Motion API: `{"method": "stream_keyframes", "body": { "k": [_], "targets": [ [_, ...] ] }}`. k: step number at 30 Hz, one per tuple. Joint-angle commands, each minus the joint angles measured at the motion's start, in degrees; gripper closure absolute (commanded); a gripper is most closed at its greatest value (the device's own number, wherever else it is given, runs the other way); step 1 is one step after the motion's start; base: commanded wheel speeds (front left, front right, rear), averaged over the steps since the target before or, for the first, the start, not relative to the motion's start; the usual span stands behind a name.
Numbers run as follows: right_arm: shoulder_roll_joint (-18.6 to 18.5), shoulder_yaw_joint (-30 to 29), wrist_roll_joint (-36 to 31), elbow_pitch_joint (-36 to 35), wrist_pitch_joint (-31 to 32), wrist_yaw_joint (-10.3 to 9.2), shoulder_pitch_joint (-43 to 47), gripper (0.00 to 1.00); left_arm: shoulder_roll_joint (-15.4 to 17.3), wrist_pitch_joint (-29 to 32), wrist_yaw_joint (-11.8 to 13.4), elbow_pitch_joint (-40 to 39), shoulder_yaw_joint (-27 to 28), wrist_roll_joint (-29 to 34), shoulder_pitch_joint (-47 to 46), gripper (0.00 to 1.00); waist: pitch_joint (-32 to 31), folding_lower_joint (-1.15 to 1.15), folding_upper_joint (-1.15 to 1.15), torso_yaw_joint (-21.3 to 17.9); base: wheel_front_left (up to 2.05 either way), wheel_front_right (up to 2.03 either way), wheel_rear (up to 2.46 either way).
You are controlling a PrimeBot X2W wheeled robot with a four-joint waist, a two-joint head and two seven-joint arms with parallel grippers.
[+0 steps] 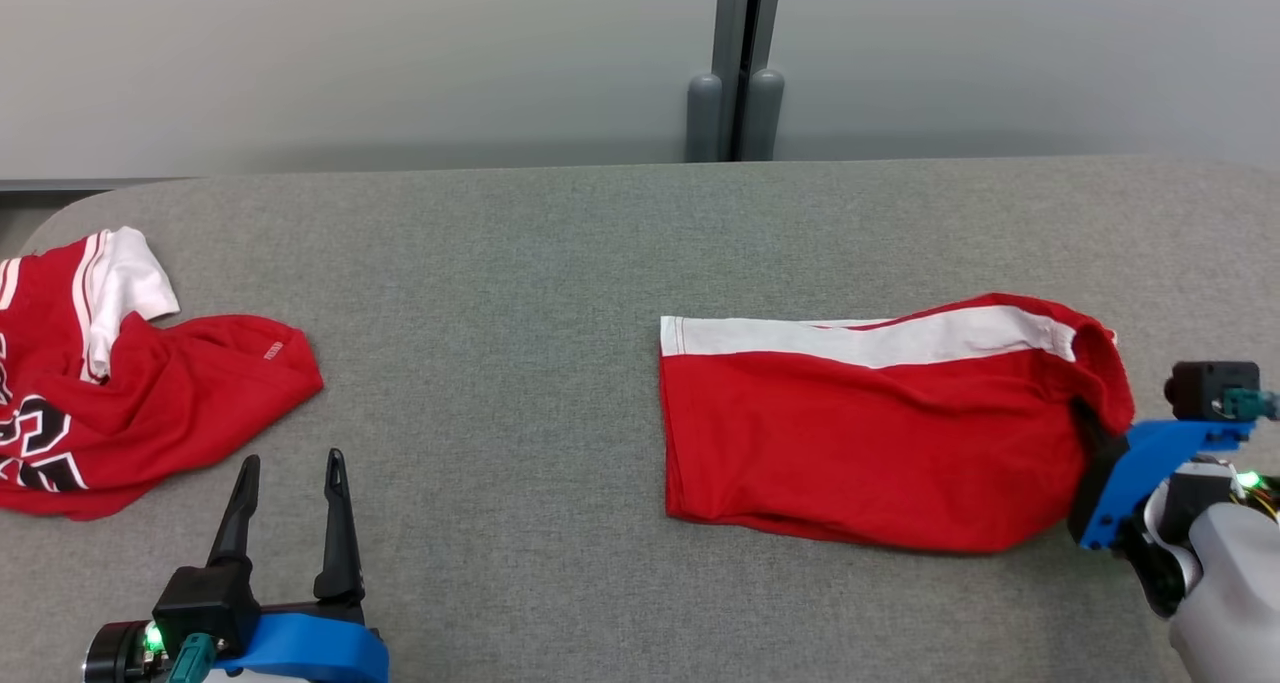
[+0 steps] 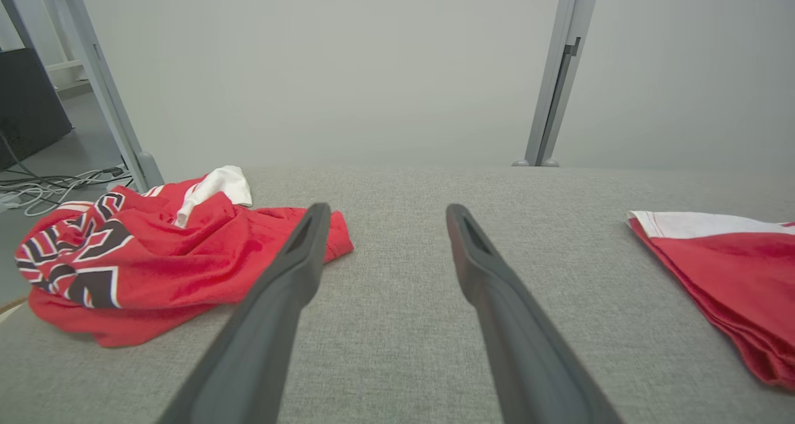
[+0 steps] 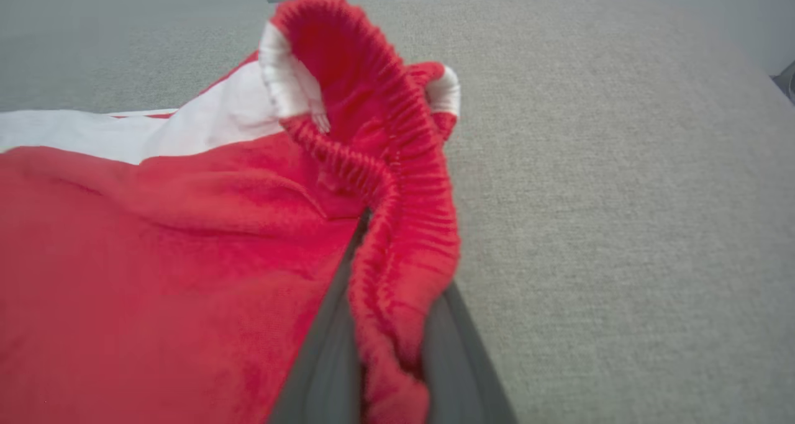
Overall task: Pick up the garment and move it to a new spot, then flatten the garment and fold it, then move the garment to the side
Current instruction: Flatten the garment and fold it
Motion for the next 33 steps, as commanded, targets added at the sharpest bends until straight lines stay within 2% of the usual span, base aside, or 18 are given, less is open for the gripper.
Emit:
{"method": "stream_keyframes", "body": {
  "k": [1, 10, 17, 22, 29, 30, 31, 33],
  "targets": [
    [0.1, 0.4, 1.0, -0.8, 0.5, 0.01, -0.6, 1.0, -0.1, -0.2, 0.0, -0.2, 0.2, -0.2, -0.1, 0.0, -0.1, 0.0, 0.0, -0.2, 0.0, 0.0, 0.0],
    [0.2, 8.0, 10.9, -16.4, 7.8, 0.01, 0.8, 1.0, -0.1, -0.2, -0.2, -0.1, 0.4, -0.4, 0.2, 0.0, -0.4, 0.0, 0.0, -0.3, 0.0, 0.0, 0.0],
    [2.6, 13.2, 12.6, -25.0, 10.9, 0.01, -0.1, 1.0, -0.2, -0.2, -0.3, 0.2, -0.1, -0.4, -0.6, 0.0, 0.2, 0.0, 0.0, 0.6, 0.0, 0.0, 0.0],
    [6.7, 15.9, 11.4, -24.4, 11.6, 0.01, -1.6, 1.0, -0.2, -0.2, -0.4, 0.7, -1.1, -0.6, -1.8, 0.0, 0.8, 0.0, 0.0, 1.8, 0.0, 0.0, 0.0],
    [12.6, 17.7, 8.7, -17.0, 7.1, 0.01, -2.7, 0.98, -0.2, -0.2, -0.3, 1.3, -2.3, -1.2, -3.1, 0.0, 1.6, 0.0, 0.0, 3.3, 0.0, 0.0, 0.0],
    [13.0, 18.2, 7.7, -15.5, 6.1, 0.01, -2.7, 0.55, -0.2, -0.2, -0.2, 1.3, -2.6, -1.3, -3.2, 0.0, 1.6, 0.0, 0.0, 3.4, 0.0, 0.0, 0.0],
    [13.4, 18.6, 6.4, -14.2, 4.8, 0.01, -3.0, 0.0, -0.2, -0.2, -0.2, 1.5, -2.8, -1.5, -3.3, 0.0, 1.6, 0.0, 0.0, 3.5, 0.0, 0.0, 0.0],
    [13.9, 18.7, 5.4, -12.0, 1.9, 0.01, -3.5, 0.0, -0.2, -0.2, 0.0, 1.7, -3.0, -1.4, -3.4, 0.0, 1.5, 0.0, 0.0, 3.6, 0.0, 0.0, 0.0]
  ]
}}
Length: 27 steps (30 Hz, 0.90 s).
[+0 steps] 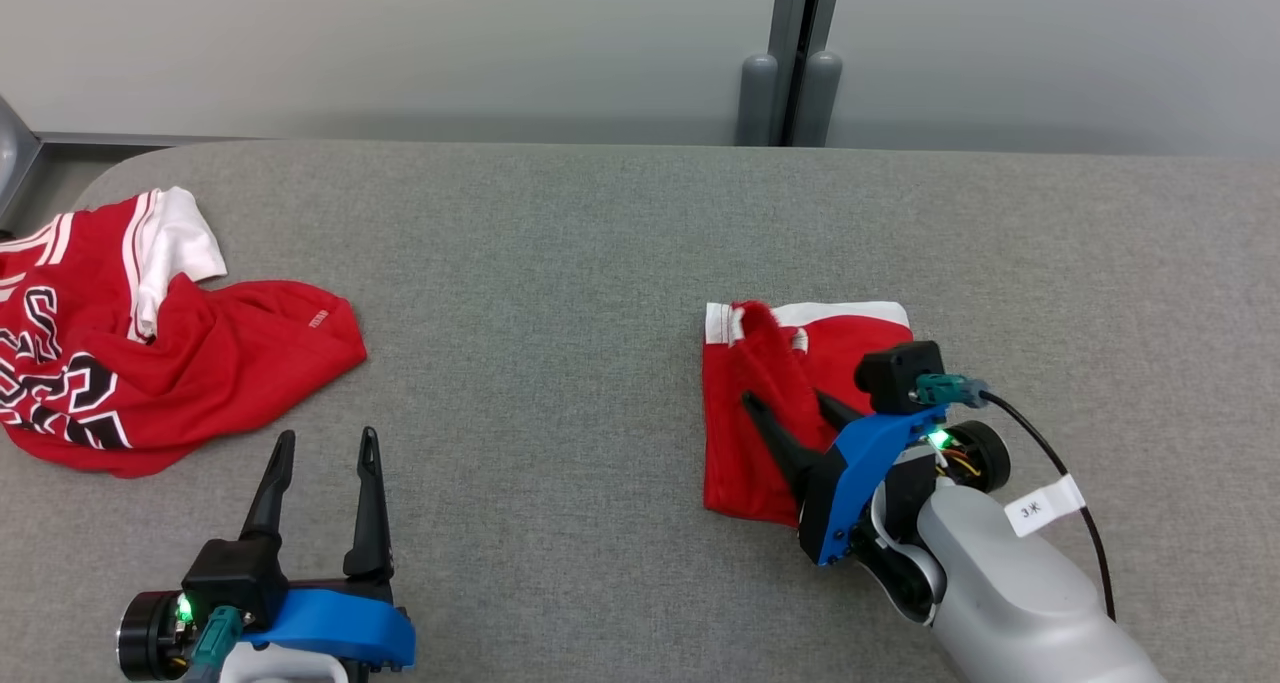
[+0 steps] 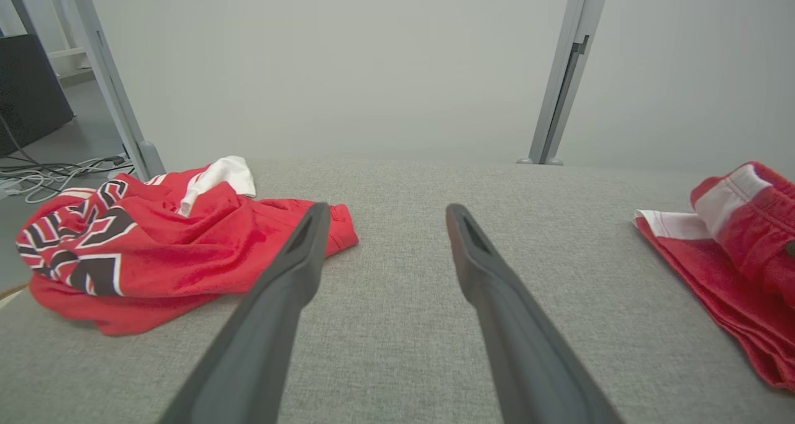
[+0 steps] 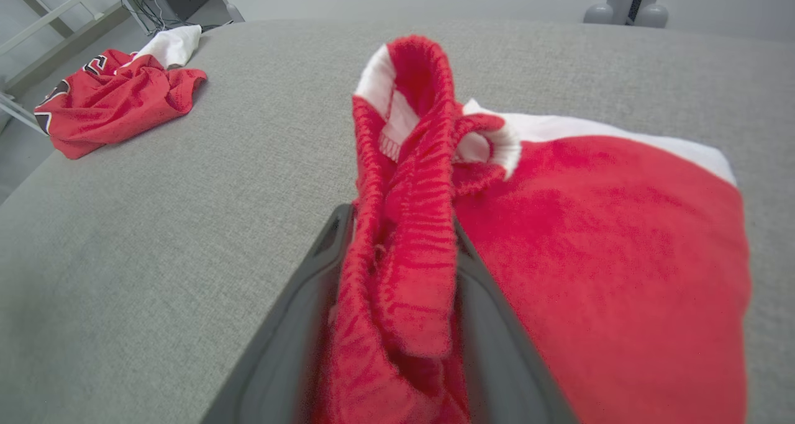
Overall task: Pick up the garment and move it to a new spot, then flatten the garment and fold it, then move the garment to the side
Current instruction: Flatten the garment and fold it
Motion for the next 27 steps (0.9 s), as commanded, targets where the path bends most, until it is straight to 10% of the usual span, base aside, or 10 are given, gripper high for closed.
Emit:
{"method": "stream_keyframes", "body": {
  "k": [1, 11, 18, 27],
  "targets": [
    [0.3, -0.4, 0.2, 0.6, -1.4, 0.01, -1.0, 0.0, -0.1, -0.2, 0.2, 0.1, 0.0, 0.1, -0.7, 0.0, -0.2, -0.01, -0.01, -0.1, 0.0, 0.0, 0.0],
    [-4.6, -3.3, -1.8, -0.9, -12.3, 0.02, 2.1, 0.0, 0.1, -0.2, 0.0, 0.4, 2.3, 1.0, 1.5, 0.0, -3.3, -0.01, -0.01, -3.0, 0.0, 0.0, 0.0],
    [-8.7, -13.6, -8.8, -14.7, -12.8, 0.02, 11.5, 0.0, 0.2, -0.2, 0.0, 0.0, 3.3, 1.5, 3.3, 0.0, -4.6, -0.01, -0.01, -4.9, 0.0, 0.0, 0.0],
    [-3.5, -27.7, -16.2, -30.7, -12.8, 0.02, 29.0, 0.0, 0.7, -0.2, -0.3, 1.3, 3.6, 2.3, 4.7, 0.0, -5.7, -0.01, -0.01, -6.0, 0.0, 0.0, 0.0]
  ]
}}
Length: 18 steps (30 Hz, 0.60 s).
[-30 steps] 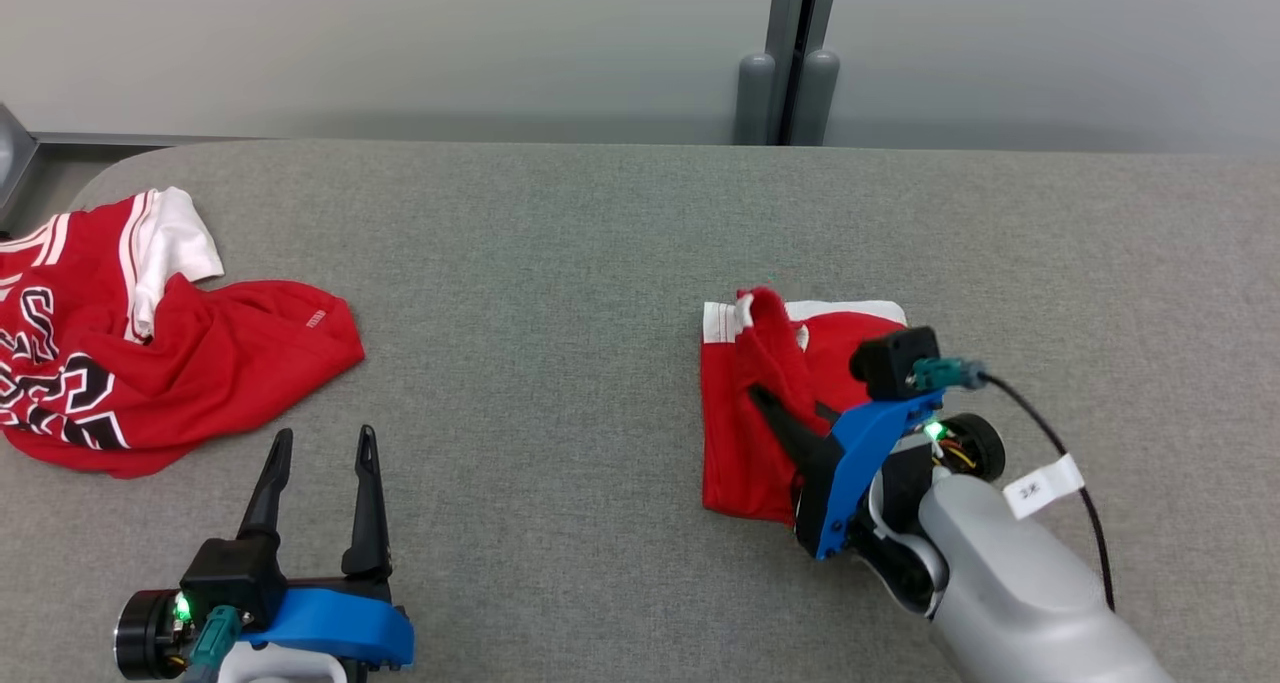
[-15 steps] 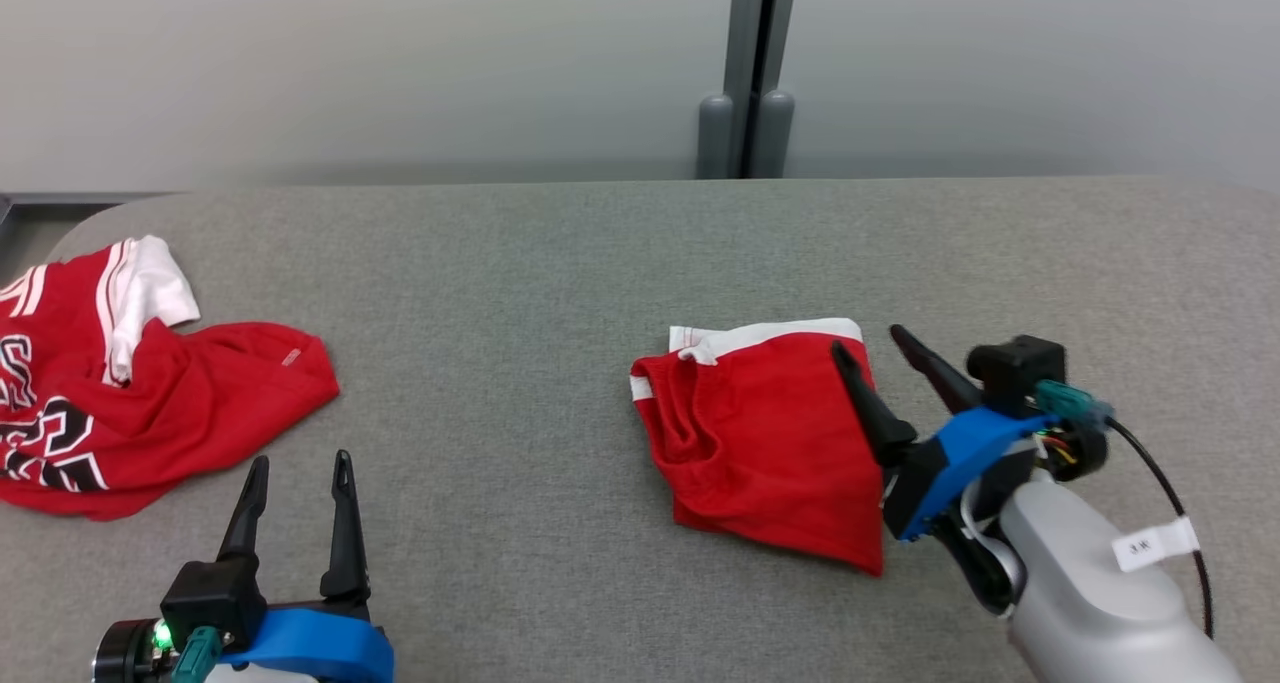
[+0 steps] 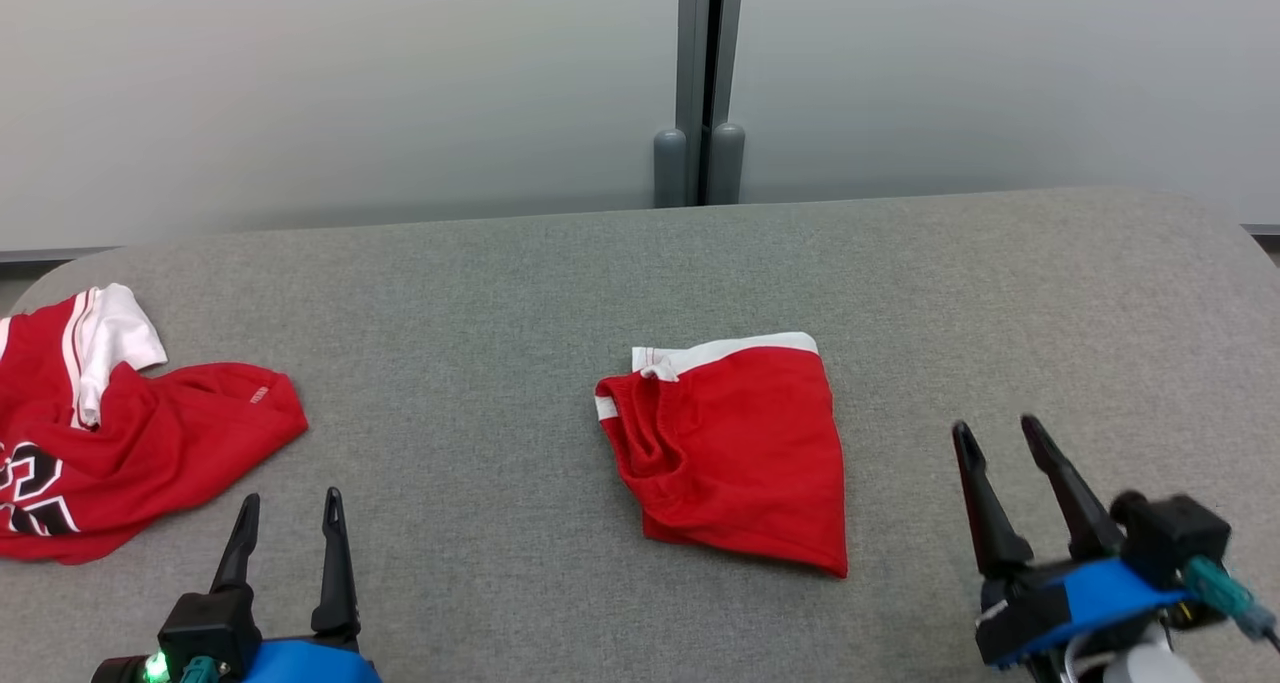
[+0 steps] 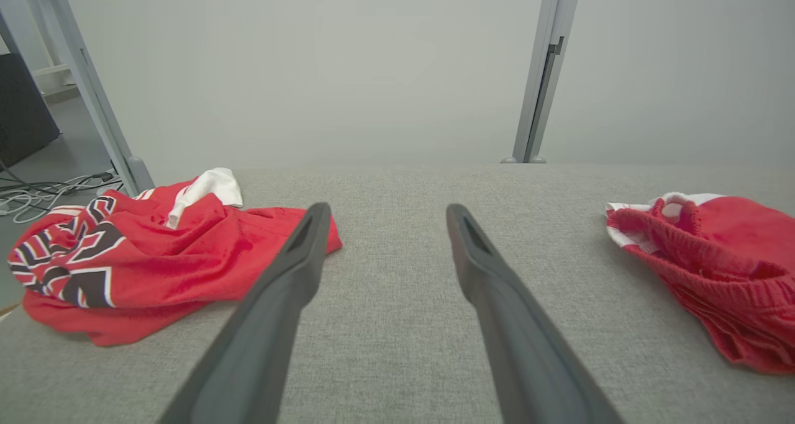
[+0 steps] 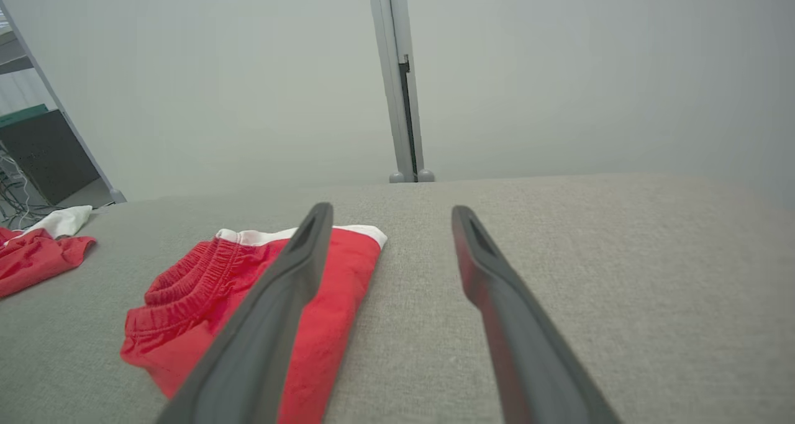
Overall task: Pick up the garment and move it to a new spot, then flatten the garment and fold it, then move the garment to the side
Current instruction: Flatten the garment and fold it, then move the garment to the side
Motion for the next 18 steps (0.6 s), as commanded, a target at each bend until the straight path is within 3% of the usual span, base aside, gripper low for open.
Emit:
{"method": "stream_keyframes", "body": {
  "k": [1, 7, 18],
  "targets": [
    [1.0, -1.4, -0.6, -1.4, -0.2, 0.03, 2.3, 0.0, 0.4, -0.2, -0.2, 0.2, -0.1, 0.3, 0.7, 0.0, -0.1, 0.01, 0.0, -0.1, 0.0, 0.0, 0.0],
    [3.8, -4.7, -2.6, -4.9, -0.2, 0.03, 8.3, 0.0, 0.8, -0.2, -0.5, 0.4, -0.2, 0.5, 1.5, 0.0, -0.9, 0.01, 0.0, -0.2, 0.0, 0.0, 0.0],
    [5.6, -4.5, -4.5, -4.6, -0.2, 0.03, 10.1, 0.0, 1.0, -0.2, -0.7, 1.0, -0.4, 0.0, 2.2, 0.0, -2.2, 0.01, 0.0, 0.5, 0.0, 0.0, 0.0]
  ]
}}
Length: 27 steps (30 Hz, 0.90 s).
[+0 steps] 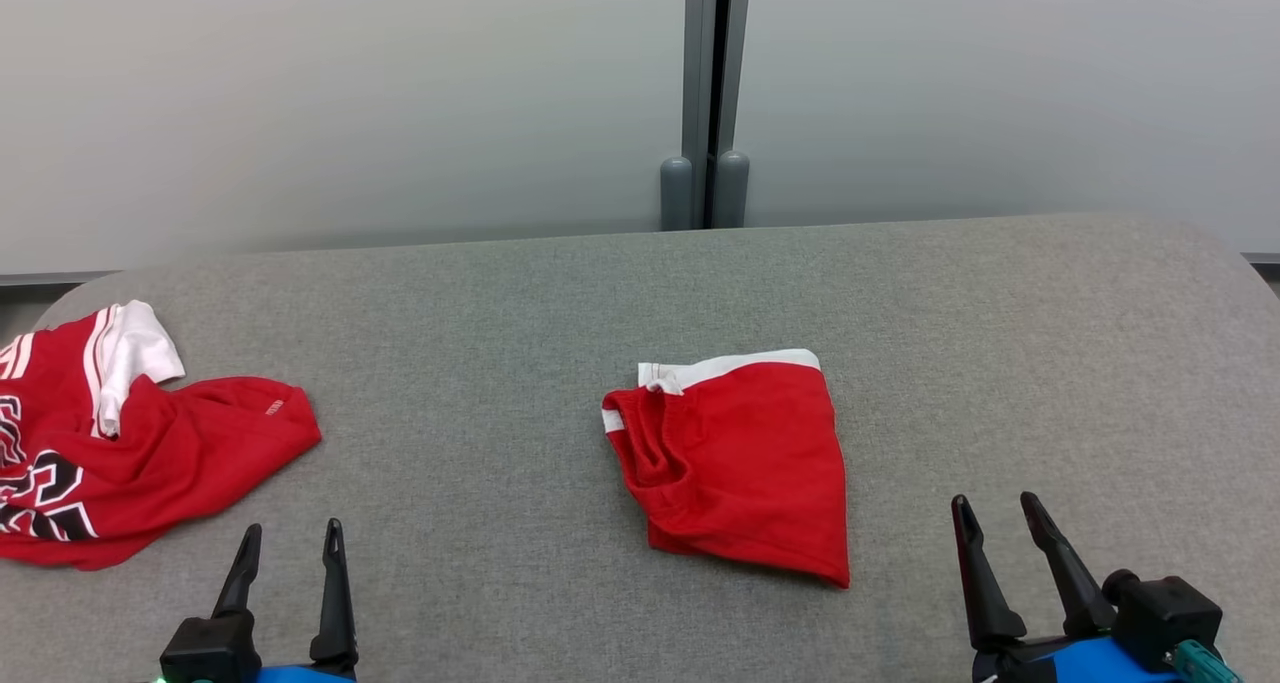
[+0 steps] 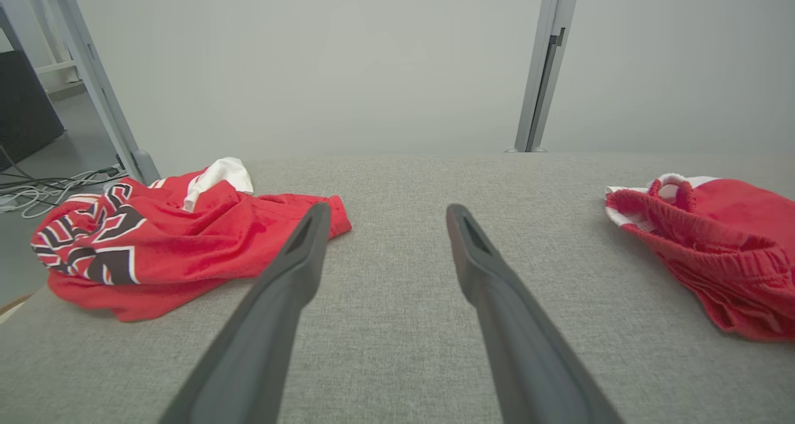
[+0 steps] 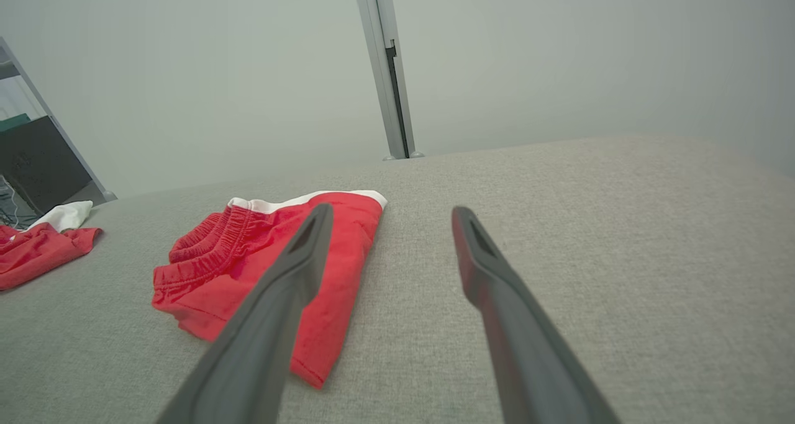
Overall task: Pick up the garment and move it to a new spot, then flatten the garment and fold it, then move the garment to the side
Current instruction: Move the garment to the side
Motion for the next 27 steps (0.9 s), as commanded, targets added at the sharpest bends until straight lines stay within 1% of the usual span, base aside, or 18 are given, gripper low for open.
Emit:
{"method": "stream_keyframes", "body": {
  "k": [1, 23, 27],
  "targets": [
    [0.2, 0.0, -0.1, 0.1, -0.2, 0.03, 0.7, 0.0, 0.4, -0.2, -0.2, 0.1, -0.3, -0.1, 0.2, 0.0, 0.0, 0.01, 0.01, 0.1, 0.0, 0.0, 0.0],
    [0.6, 1.2, -1.0, 2.3, -0.2, 0.03, 0.2, 0.0, 0.4, -0.2, -0.5, 0.7, 0.1, -0.7, 0.0, 0.0, 0.0, 0.01, 0.01, 0.8, 0.0, 0.0, 0.0],
    [-1.3, 4.0, -1.8, 4.0, -0.2, 0.02, -4.4, 0.0, 0.3, -0.2, -0.3, 0.4, 0.4, -0.7, -0.5, 0.0, 0.8, 0.01, 0.01, 0.6, 0.0, 0.0, 0.0]
  ]
}}
